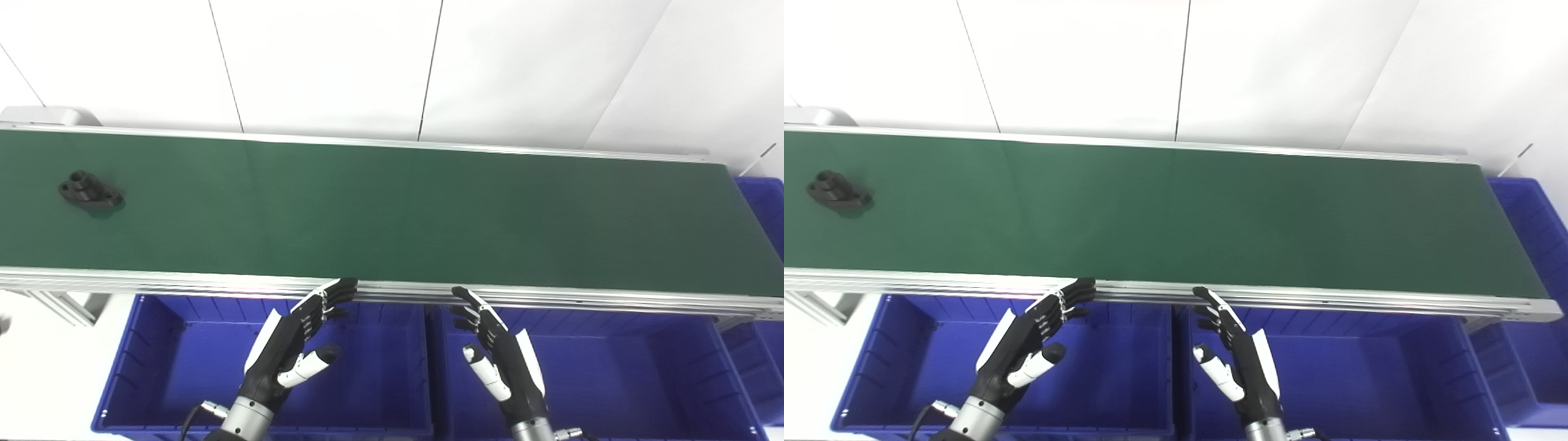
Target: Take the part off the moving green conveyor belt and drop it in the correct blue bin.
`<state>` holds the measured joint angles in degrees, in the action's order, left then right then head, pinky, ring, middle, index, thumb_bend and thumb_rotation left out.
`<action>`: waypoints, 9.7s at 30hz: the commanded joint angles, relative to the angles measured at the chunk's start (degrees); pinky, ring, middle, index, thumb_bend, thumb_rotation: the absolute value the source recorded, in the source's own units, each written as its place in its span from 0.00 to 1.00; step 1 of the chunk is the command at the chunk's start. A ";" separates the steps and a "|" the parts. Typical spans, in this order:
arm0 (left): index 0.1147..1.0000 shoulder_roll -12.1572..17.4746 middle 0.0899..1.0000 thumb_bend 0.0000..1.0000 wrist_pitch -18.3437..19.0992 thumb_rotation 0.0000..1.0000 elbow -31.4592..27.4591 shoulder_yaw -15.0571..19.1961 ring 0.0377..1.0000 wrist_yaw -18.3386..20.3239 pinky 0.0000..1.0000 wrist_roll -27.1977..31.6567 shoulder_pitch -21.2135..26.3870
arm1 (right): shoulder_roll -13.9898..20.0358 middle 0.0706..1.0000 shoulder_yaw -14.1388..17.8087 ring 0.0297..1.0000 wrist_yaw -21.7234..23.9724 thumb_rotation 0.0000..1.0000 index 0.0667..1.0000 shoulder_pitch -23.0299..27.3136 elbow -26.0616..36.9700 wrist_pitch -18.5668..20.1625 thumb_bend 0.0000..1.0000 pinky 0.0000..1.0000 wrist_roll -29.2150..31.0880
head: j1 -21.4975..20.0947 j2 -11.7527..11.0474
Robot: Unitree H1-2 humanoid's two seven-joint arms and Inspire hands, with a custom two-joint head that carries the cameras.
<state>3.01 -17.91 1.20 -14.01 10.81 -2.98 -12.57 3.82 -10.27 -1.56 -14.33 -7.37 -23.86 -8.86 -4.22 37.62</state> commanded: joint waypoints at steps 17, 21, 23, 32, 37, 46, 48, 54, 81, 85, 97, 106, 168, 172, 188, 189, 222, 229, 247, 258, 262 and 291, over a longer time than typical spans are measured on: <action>0.80 0.03 0.84 0.79 -5.59 0.79 1.47 1.64 0.84 -0.71 0.80 0.35 0.55 | 0.94 0.89 -1.19 0.83 1.04 0.88 0.85 2.51 -1.12 -2.94 0.81 0.78 1.01 | 1.19 -1.05; 0.80 -0.07 0.83 0.78 -6.19 0.79 1.34 1.83 0.84 -0.47 0.80 0.22 0.70 | 1.05 0.90 -1.27 0.83 0.85 0.89 0.85 2.30 -0.76 -2.99 0.81 0.78 0.74 | 0.95 -1.23; 0.80 -0.07 0.82 0.77 -6.54 0.79 1.36 1.75 0.84 -0.26 0.80 0.31 0.74 | 1.25 0.90 -1.36 0.83 0.86 0.89 0.85 2.16 -0.57 -3.00 0.81 0.78 0.91 | 0.75 -1.42; 0.79 -0.33 0.81 0.80 -6.58 0.79 1.01 1.17 0.83 -0.26 0.79 -0.09 0.36 | 1.81 0.89 -1.63 0.82 1.07 0.88 0.85 1.35 0.01 -3.01 0.82 0.78 1.92 | 0.97 -2.57; 0.79 -0.59 0.81 0.82 -6.43 0.78 1.41 0.92 0.83 -0.28 0.79 0.27 -0.26 | 2.24 0.88 -2.25 0.81 0.81 0.88 0.84 1.10 -0.72 -3.05 0.81 0.77 2.43 | 2.26 -7.24; 0.76 -0.87 0.79 0.86 -8.96 0.75 6.26 0.57 0.81 -1.13 0.76 -0.90 0.96 | 3.03 0.86 -2.96 0.80 0.71 0.84 0.82 2.10 -4.79 -3.07 0.83 0.76 4.78 | 4.11 -13.49; 0.75 -0.81 0.79 0.84 -8.95 0.74 6.72 0.45 0.80 -1.50 0.75 -1.23 1.32 | 3.16 0.85 -3.10 0.79 0.56 0.83 0.82 2.38 -5.17 -3.07 0.83 0.75 4.85 | 4.25 -13.60; 0.74 -0.31 0.78 0.84 -8.98 0.73 7.37 -0.10 0.78 -2.67 0.72 -1.89 2.02 | 3.47 0.85 -3.75 0.78 -0.73 0.84 0.81 2.79 -5.19 -3.07 0.83 0.73 4.19 | 4.54 -13.90; 0.75 -1.20 0.79 0.86 -8.51 0.68 7.05 -1.21 0.79 -4.13 0.73 -3.82 2.07 | 5.67 0.87 -4.09 0.80 -1.11 0.86 0.83 2.96 -3.96 -3.07 0.80 0.75 4.54 | 10.16 -12.30; 0.75 -1.24 0.79 0.85 -8.61 0.68 7.03 -1.25 0.79 -4.12 0.73 -3.99 2.15 | 5.70 0.87 -4.11 0.80 -1.51 0.86 0.83 3.06 -4.06 -3.07 0.81 0.75 4.30 | 10.19 -12.23; 0.75 -1.72 0.79 0.84 -8.42 0.67 7.25 -0.99 0.79 -4.11 0.73 -4.13 2.44 | 7.80 0.86 -5.79 0.79 -5.82 0.82 0.84 2.93 -1.38 -3.07 0.81 0.73 0.67 | 10.74 -12.26; 0.76 -1.56 0.79 0.85 -8.36 0.67 7.40 -0.84 0.80 -3.78 0.73 -3.98 2.37 | 12.13 0.84 -10.28 0.79 -18.24 0.80 0.86 1.36 9.04 -3.07 0.87 0.71 -3.48 | 10.19 -12.36; 0.78 -3.51 0.81 0.83 -7.32 0.67 7.65 -2.26 0.82 -3.99 0.76 -6.06 3.25 | 0.10 0.81 -6.28 0.78 -3.52 0.71 0.80 45.36 -6.83 24.08 0.92 0.69 -37.20 | 10.25 -11.26; 0.78 -3.70 0.81 0.81 -8.00 0.67 7.89 -2.33 0.81 -4.20 0.75 -6.70 3.40 | -0.60 0.79 -8.30 0.76 -4.61 0.70 0.80 47.75 -11.54 25.10 0.92 0.68 -38.97 | 10.56 -11.32; 0.79 -4.10 0.80 0.83 -8.90 0.67 9.17 -2.69 0.80 -4.36 0.74 -6.01 4.02 | -5.16 0.82 -17.81 0.75 -8.66 0.66 0.79 53.98 -28.73 26.42 0.93 0.65 -43.24 | 10.99 -10.82; 0.79 -4.08 0.80 0.83 -8.90 0.67 9.13 -2.72 0.80 -4.37 0.74 -6.04 3.99 | -5.18 0.82 -18.40 0.75 -8.79 0.66 0.79 54.13 -29.20 26.46 0.93 0.65 -43.43 | 10.93 -10.76; 0.79 -4.49 0.81 0.83 -7.77 0.67 5.51 -4.01 0.80 -4.54 0.73 -6.82 1.67 | -5.34 0.68 -20.15 0.56 -12.63 0.58 0.75 59.06 -45.03 28.16 0.82 0.44 -38.86 | 12.37 -9.90; 0.79 -4.49 0.82 0.83 -7.24 0.66 4.87 -4.07 0.80 -4.63 0.74 -7.11 1.42 | -5.86 0.28 -22.20 0.21 -9.46 0.18 0.47 59.48 -45.98 31.86 0.53 0.17 -40.03 | 12.36 -9.60; 0.80 -3.88 0.83 0.83 -4.87 0.68 3.02 -3.90 0.82 -3.77 0.74 -6.32 0.95 | -2.16 0.44 -31.67 0.27 22.36 0.00 0.77 61.31 -38.13 48.87 0.55 0.21 -41.43 | 11.31 -8.47; 0.81 -3.79 0.83 0.81 -5.53 0.68 3.15 -3.83 0.81 -3.95 0.74 -6.86 1.18 | 1.20 0.43 -26.41 0.25 21.03 0.00 0.50 57.25 -23.37 47.99 0.53 0.19 -38.42 | 9.90 -7.88; 0.82 -3.39 0.84 0.81 -4.79 0.70 2.26 -3.66 0.83 -3.99 0.77 -7.50 0.98 | 2.89 0.43 -24.95 0.21 21.07 0.00 0.46 55.34 -14.82 48.49 0.53 0.16 -38.85 | 8.35 -7.55; 0.87 2.65 0.85 0.77 -3.75 0.81 -3.62 -0.37 0.85 -0.54 0.81 0.48 -0.31 | 8.69 0.43 -15.48 0.21 37.79 0.00 0.45 44.47 26.64 50.63 0.53 0.16 -52.66 | -13.07 0.94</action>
<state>4.97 -21.64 0.11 -14.87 9.69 -3.91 -13.06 12.19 -26.59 34.51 29.06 16.42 26.53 -59.67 -17.26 38.56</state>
